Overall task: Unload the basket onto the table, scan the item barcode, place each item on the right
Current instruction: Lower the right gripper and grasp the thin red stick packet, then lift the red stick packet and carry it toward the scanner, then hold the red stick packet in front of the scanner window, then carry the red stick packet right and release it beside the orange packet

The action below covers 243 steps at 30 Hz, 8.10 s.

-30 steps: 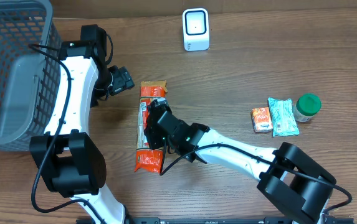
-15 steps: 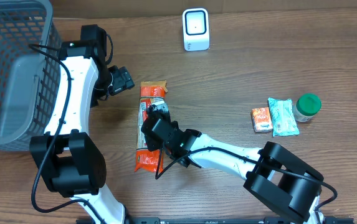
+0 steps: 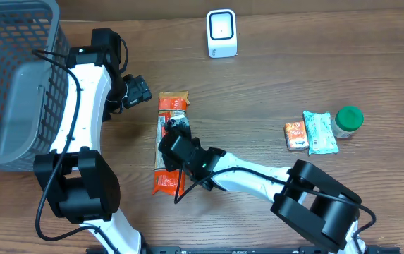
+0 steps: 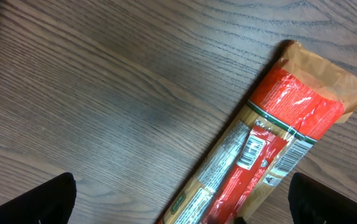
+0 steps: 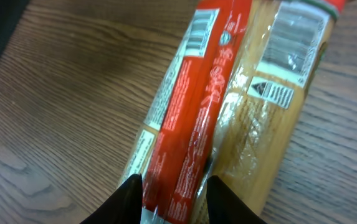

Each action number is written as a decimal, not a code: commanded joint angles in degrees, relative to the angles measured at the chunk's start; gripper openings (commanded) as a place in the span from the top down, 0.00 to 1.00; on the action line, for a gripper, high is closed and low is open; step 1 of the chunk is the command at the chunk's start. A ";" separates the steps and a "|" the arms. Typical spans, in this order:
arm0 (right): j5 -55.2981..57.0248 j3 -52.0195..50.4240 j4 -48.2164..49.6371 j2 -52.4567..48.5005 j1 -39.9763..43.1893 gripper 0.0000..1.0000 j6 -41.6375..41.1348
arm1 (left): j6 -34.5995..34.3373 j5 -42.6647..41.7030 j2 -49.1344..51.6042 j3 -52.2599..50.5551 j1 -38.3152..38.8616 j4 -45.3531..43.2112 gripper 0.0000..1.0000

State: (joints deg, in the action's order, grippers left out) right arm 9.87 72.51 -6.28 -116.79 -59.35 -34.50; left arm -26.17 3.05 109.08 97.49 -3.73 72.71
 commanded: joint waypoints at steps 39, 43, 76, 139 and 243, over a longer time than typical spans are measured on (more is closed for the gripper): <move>-9.40 -0.11 -40.46 36.63 8.50 0.96 19.15 | 0.42 0.09 -1.09 0.11 0.42 0.09 0.00; -17.90 -0.11 -45.35 43.47 12.68 0.96 27.30 | 0.42 0.09 -1.09 0.11 0.42 0.09 0.00; -54.95 -0.13 -73.57 53.02 37.42 0.96 75.54 | 0.44 0.09 -1.09 0.11 0.42 0.09 0.00; 10.78 31.82 -35.08 4.11 33.42 0.97 88.94 | 0.44 0.09 -1.09 0.11 0.42 0.09 0.00; -14.51 4.50 -58.18 13.38 40.11 0.96 31.23 | 0.42 0.09 -1.09 0.11 0.42 0.09 0.00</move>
State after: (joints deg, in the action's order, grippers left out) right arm -3.62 79.99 -66.35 -103.46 -18.83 0.32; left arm -26.17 3.03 109.08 97.49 -3.73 72.71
